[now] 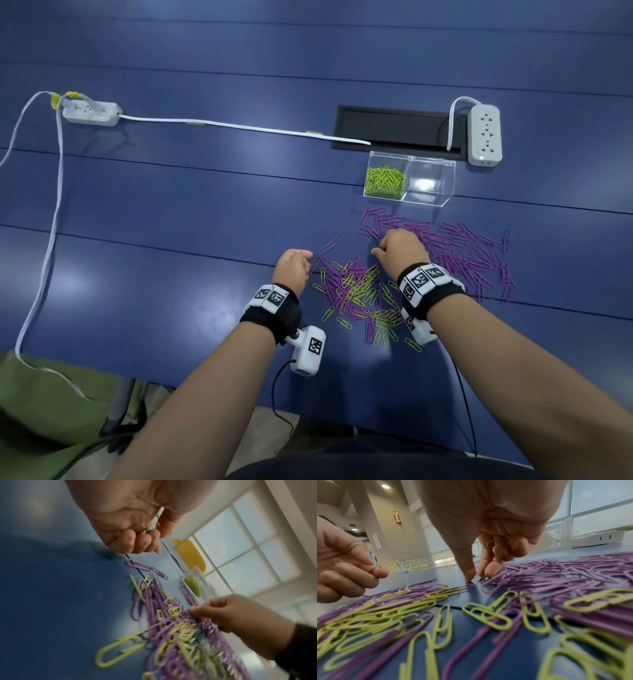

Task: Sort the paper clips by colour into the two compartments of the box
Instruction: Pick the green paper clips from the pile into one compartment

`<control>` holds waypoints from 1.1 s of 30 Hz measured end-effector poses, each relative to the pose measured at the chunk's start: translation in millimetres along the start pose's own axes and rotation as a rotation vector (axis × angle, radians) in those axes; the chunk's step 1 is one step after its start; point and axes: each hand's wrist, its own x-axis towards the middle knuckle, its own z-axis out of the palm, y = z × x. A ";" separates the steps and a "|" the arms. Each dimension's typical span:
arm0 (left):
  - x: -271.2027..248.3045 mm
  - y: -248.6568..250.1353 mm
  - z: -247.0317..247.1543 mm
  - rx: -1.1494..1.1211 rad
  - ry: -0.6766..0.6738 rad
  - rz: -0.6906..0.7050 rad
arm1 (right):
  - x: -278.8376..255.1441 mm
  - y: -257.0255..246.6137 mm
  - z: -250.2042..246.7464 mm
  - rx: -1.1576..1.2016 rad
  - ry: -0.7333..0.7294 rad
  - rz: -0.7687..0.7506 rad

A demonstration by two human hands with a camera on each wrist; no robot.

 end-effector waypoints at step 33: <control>0.7 -3.3 -23.2 0.273 -0.223 0.091 | -16.5 -33.9 12.0 0.028 -0.272 -0.253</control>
